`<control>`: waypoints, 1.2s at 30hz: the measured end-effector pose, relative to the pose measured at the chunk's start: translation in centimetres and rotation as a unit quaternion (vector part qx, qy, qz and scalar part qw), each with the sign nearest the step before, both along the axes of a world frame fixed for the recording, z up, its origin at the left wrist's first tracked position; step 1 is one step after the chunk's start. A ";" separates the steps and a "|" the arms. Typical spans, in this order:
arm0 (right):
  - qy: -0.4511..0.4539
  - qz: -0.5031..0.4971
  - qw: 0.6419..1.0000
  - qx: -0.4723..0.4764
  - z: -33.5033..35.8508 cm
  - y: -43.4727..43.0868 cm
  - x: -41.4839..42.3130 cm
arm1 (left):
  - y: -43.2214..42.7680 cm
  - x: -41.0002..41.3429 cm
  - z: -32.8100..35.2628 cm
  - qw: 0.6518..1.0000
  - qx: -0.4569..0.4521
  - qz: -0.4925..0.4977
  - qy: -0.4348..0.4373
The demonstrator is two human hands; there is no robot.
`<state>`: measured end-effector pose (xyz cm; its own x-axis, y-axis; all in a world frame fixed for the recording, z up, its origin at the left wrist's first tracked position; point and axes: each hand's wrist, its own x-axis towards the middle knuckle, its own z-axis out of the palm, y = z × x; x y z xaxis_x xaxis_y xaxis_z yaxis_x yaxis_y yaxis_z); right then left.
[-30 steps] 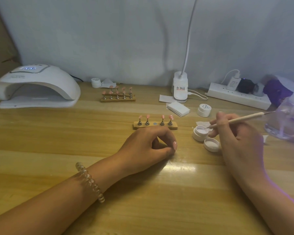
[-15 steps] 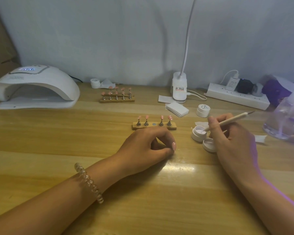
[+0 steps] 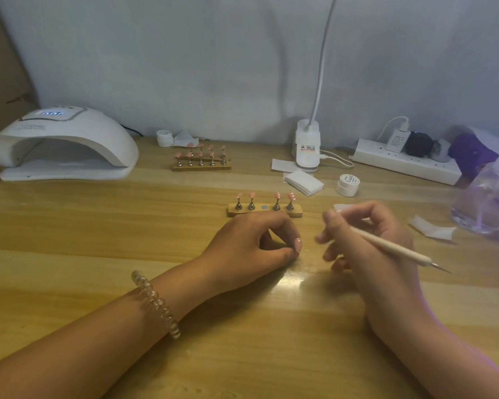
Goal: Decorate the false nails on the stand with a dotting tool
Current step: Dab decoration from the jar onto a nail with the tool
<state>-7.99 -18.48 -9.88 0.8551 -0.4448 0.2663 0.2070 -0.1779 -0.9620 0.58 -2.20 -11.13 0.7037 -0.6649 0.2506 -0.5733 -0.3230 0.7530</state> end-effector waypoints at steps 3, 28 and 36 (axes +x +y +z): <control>0.058 0.018 0.997 0.048 -0.2 0.6 0.0 | 0.0 -0.1 0.0 1.000 0.000 0.000 -0.009; 0.103 0.025 0.994 0.001 0.3 1.2 0.1 | 0.0 -0.1 0.0 1.000 -0.001 0.000 -0.009; 0.094 0.026 0.995 -0.003 0.2 1.2 0.2 | 0.0 -0.1 0.1 1.000 0.000 0.002 -0.013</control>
